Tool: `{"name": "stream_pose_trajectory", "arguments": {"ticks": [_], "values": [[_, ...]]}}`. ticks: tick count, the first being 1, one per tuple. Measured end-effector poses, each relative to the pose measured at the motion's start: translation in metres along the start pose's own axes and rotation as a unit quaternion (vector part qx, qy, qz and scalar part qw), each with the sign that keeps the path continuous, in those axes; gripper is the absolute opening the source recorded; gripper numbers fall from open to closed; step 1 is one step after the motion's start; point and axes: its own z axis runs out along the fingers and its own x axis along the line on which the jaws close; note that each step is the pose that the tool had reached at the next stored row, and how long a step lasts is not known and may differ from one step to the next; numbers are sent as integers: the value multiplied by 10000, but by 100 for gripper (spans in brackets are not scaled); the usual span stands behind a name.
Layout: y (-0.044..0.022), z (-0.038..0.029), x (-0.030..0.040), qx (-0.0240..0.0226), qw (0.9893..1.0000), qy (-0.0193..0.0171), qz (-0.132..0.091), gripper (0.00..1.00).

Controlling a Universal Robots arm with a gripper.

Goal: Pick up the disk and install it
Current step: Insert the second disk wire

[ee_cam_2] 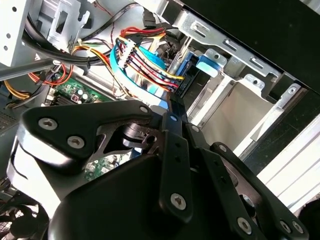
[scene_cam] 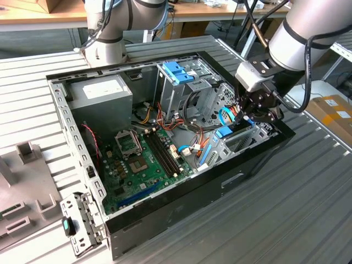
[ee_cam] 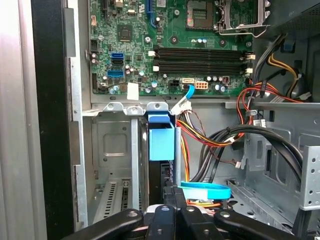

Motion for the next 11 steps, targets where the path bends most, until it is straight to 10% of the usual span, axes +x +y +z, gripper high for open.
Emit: {"name": "stream_pose_trajectory", "arguments": {"ticks": [11], "values": [[-29, -294, -36, 0, 10000, -2, 0, 10]]}}
